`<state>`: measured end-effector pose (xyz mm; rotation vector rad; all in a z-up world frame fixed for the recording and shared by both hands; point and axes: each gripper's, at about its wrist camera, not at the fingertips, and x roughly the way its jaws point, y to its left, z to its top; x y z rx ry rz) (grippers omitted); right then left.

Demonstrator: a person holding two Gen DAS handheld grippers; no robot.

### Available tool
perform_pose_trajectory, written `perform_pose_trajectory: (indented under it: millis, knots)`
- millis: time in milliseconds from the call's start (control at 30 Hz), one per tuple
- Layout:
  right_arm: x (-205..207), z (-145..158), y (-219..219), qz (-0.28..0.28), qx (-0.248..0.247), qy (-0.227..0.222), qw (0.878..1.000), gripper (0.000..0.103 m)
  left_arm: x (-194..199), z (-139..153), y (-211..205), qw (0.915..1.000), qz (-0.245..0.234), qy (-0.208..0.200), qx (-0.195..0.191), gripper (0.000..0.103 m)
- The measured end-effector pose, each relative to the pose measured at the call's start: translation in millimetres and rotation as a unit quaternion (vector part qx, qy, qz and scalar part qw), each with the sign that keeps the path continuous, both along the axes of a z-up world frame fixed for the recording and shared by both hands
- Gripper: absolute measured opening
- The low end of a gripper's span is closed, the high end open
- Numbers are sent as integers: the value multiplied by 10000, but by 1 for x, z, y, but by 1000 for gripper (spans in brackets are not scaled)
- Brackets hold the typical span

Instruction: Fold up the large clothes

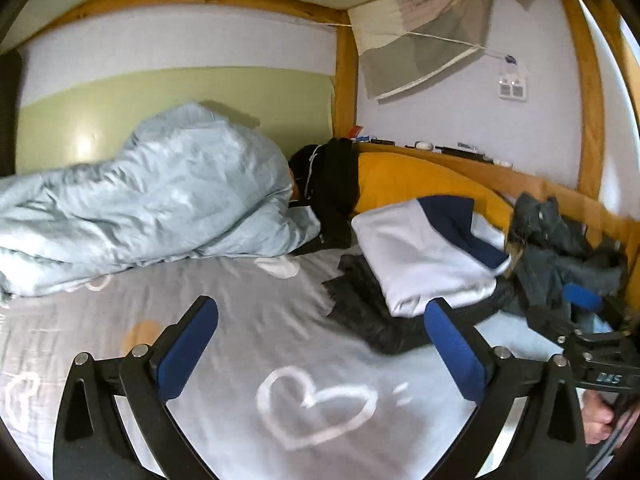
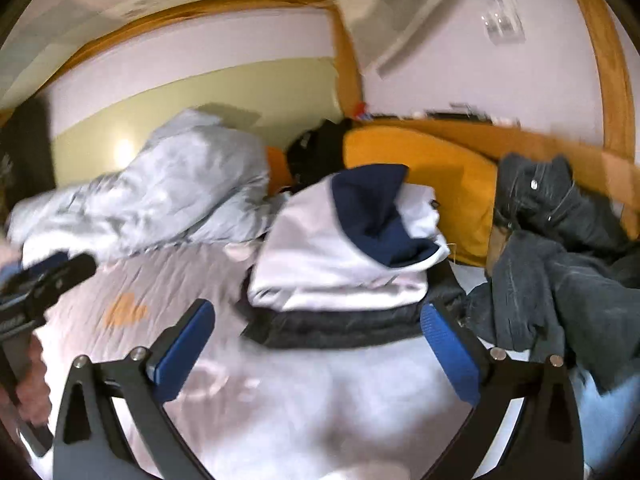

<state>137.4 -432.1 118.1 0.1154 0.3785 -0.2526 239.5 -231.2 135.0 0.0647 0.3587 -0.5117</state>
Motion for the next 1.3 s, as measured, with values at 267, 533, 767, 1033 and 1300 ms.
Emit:
perform_pose_trajectory:
  millis: [267,533,767,1033,1300]
  knots:
    - [-25,-34,41,-145,-204,-121,9996,103,-37,-52,31,9997,152,-169,49,103]
    - [-6,-89,47,-289,-301,44,9991,103,-27,-105,46,9991,406,-101,-1,103]
    - [-1,-93,45,-492,-344,182,9980,103,-25,-114,41,9989,453,-48,135,103]
    - [0,-95,46,-571,-402,226,9973,103,-22,-113,52,9984,559,20,-105,103]
    - [4,-97,46,-480,-344,344,9977,103,-25,-113,52,9984,563,-60,-85,103]
